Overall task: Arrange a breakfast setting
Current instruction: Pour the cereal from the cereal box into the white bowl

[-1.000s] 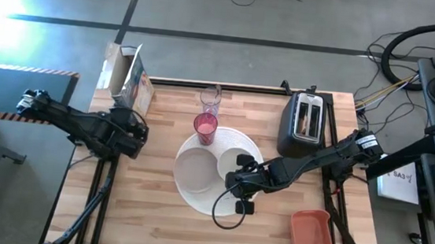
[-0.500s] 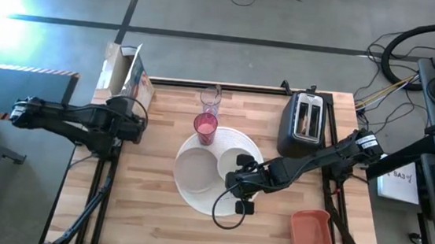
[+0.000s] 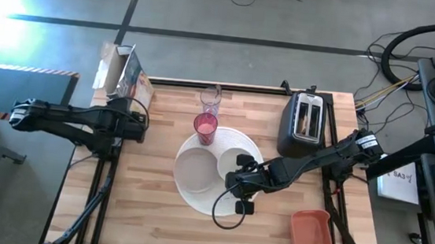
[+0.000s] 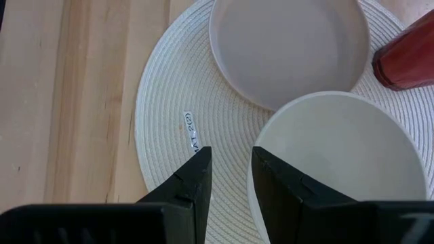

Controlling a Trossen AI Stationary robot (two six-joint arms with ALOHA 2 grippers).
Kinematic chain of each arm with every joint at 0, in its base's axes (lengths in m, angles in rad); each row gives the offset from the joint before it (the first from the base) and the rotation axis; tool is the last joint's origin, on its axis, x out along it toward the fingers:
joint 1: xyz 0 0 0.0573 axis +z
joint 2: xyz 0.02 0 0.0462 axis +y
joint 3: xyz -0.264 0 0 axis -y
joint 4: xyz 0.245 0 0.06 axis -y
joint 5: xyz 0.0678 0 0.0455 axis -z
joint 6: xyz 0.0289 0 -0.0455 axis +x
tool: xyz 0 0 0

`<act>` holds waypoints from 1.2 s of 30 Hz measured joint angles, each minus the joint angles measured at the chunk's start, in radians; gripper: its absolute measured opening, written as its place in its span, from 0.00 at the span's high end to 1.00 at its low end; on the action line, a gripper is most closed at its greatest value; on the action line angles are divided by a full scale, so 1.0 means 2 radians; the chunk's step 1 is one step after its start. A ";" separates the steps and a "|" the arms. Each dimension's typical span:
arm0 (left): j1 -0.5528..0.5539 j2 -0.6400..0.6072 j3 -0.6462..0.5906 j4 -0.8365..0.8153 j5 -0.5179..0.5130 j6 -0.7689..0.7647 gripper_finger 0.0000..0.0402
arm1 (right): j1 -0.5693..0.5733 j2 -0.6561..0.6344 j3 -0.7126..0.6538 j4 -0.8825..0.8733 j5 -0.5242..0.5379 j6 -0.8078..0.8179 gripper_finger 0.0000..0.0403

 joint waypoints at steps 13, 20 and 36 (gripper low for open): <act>0.009 0.005 -0.103 0.121 -0.109 -0.050 0.30 | 0.000 0.000 0.000 0.000 0.000 0.000 0.76; 0.024 0.005 -0.142 0.192 -0.147 -0.023 0.30 | 0.000 0.000 0.000 0.000 0.000 0.000 0.76; 0.056 0.017 -0.144 0.232 -0.202 0.040 0.60 | 0.000 0.000 0.000 0.000 0.000 0.000 0.76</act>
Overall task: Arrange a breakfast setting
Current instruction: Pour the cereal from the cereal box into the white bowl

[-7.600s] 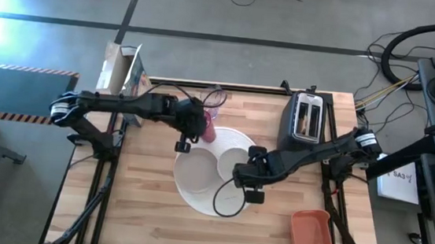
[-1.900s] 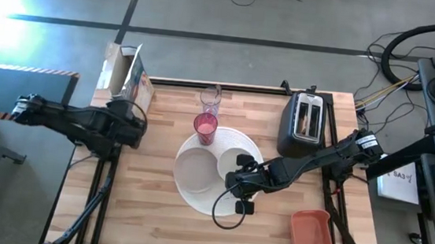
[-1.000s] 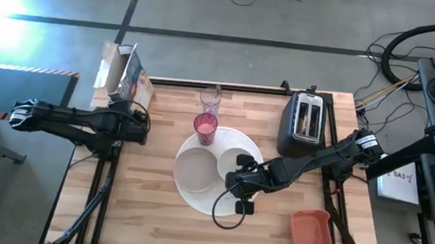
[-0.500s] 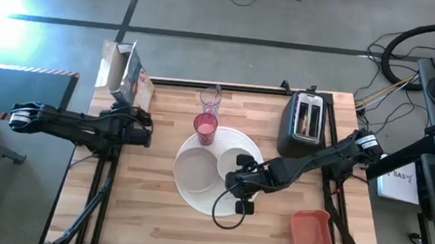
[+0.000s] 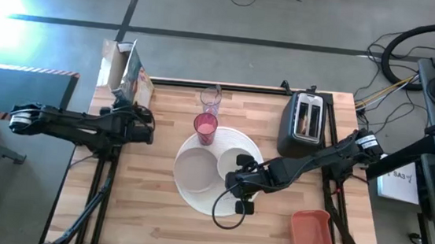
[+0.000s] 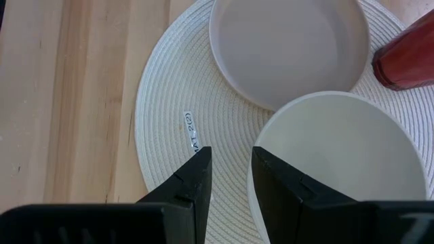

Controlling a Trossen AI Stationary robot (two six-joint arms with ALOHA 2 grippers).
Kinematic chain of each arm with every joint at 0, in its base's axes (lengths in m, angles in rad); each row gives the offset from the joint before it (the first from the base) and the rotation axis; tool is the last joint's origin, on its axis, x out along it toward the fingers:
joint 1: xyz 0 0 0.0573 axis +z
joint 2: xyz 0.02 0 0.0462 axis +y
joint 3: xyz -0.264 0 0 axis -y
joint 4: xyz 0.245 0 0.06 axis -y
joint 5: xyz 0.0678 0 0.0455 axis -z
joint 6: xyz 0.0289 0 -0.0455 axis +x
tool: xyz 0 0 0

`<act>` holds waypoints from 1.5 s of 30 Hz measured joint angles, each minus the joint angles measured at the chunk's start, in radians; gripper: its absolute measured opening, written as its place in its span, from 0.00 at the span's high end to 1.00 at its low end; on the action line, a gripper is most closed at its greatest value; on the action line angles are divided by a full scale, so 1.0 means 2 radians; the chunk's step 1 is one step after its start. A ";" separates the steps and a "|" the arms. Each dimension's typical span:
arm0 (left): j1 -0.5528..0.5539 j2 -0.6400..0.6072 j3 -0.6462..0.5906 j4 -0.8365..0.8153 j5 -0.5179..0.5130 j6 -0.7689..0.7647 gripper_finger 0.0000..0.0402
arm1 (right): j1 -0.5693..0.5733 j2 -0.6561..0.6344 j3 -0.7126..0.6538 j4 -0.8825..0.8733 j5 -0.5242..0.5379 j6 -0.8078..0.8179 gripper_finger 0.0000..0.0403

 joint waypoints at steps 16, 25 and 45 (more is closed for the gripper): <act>0.008 -0.003 0.011 0.056 0.008 0.095 0.99 | 0.000 0.000 0.000 0.000 0.000 0.000 0.76; 0.007 -0.012 0.112 -0.041 0.014 0.148 1.00 | 0.000 0.000 0.000 0.000 0.000 0.000 0.76; -0.147 -0.089 0.297 -0.131 0.087 0.258 1.00 | 0.000 0.000 0.000 0.000 0.000 0.000 0.76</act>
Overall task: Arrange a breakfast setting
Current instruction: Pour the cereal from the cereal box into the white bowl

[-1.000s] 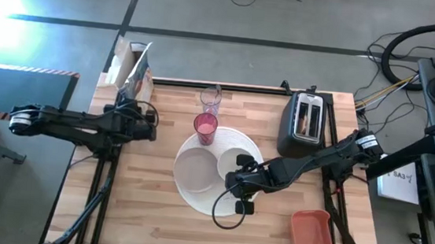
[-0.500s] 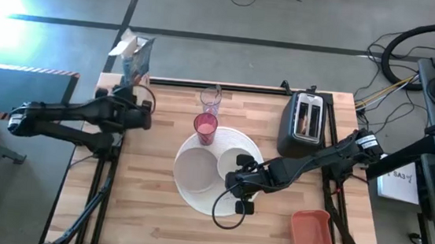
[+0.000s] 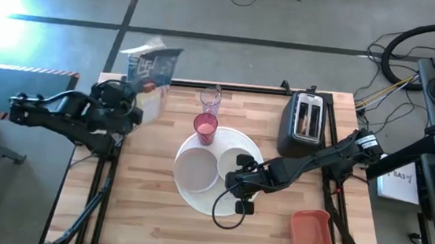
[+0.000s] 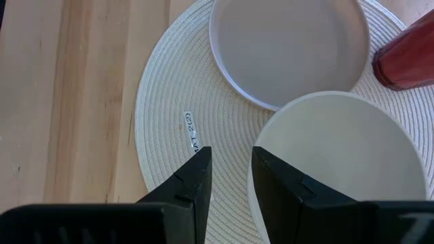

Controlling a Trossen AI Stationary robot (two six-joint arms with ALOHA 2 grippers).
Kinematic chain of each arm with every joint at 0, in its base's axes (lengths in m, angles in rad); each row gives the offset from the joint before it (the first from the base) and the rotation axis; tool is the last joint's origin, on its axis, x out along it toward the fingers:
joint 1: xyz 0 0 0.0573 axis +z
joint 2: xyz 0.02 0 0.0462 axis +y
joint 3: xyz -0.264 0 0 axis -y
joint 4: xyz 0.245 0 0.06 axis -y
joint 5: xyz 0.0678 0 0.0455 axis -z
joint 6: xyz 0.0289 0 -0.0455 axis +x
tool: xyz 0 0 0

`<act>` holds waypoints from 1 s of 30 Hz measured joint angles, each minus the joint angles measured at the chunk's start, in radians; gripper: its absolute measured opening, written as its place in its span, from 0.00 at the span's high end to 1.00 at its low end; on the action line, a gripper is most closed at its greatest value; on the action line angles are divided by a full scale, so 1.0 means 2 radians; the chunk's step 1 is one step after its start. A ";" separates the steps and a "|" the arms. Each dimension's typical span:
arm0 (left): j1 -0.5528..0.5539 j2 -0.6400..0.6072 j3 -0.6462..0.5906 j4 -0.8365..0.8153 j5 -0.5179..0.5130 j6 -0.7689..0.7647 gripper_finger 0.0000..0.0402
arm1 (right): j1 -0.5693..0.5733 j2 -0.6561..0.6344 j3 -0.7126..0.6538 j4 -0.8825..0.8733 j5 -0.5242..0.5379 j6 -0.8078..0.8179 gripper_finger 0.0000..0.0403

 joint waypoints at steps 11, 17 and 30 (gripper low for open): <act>-0.048 0.003 0.028 -0.022 0.036 -0.011 1.00 | 0.000 0.000 0.000 0.000 0.000 0.000 0.76; -0.048 0.014 0.061 -0.063 0.033 -0.012 1.00 | 0.000 0.000 0.000 0.000 0.000 0.000 0.76; -0.070 0.052 0.157 -0.071 0.081 0.023 1.00 | 0.000 0.000 0.000 0.002 0.000 0.000 0.76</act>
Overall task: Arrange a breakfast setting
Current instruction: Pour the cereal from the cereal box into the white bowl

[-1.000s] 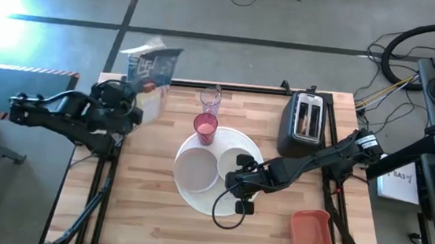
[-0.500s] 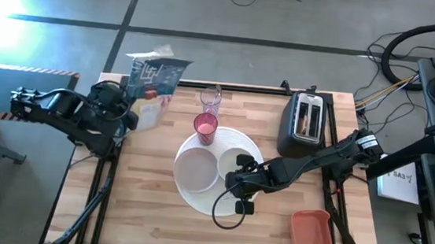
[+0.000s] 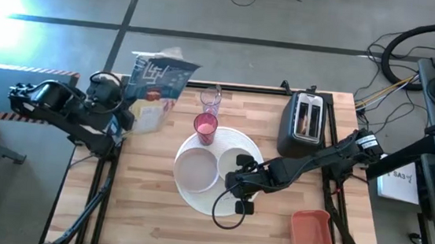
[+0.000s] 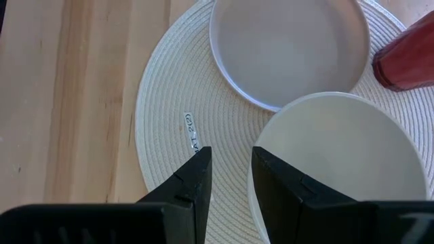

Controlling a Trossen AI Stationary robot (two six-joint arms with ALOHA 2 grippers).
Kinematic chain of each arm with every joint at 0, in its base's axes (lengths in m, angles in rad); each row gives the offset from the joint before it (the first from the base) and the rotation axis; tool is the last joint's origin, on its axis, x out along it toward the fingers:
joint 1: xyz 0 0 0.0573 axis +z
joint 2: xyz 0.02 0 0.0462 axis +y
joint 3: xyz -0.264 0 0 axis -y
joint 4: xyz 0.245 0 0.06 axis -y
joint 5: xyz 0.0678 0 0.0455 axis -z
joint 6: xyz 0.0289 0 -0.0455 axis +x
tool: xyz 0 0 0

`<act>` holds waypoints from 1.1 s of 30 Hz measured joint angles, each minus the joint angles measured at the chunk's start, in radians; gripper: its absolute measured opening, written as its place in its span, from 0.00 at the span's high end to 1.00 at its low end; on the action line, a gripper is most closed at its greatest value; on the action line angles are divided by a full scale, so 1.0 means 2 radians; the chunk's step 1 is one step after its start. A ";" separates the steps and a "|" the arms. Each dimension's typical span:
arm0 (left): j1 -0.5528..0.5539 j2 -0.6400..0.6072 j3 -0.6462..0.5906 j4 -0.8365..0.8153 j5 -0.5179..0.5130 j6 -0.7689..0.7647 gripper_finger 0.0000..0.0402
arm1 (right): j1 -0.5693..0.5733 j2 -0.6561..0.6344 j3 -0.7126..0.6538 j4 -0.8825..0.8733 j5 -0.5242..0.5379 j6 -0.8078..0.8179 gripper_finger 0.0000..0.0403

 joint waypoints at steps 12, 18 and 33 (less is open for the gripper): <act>-0.062 0.053 0.050 -0.002 0.037 -0.004 1.00 | 0.000 0.000 0.000 0.066 0.000 0.042 0.76; -0.119 0.094 0.059 0.002 0.033 -0.024 1.00 | -0.006 -0.002 0.009 0.052 -0.002 0.057 0.76; -0.249 0.195 0.130 -0.001 -0.011 -0.078 1.00 | -0.019 -0.114 0.071 -0.047 0.086 0.016 0.76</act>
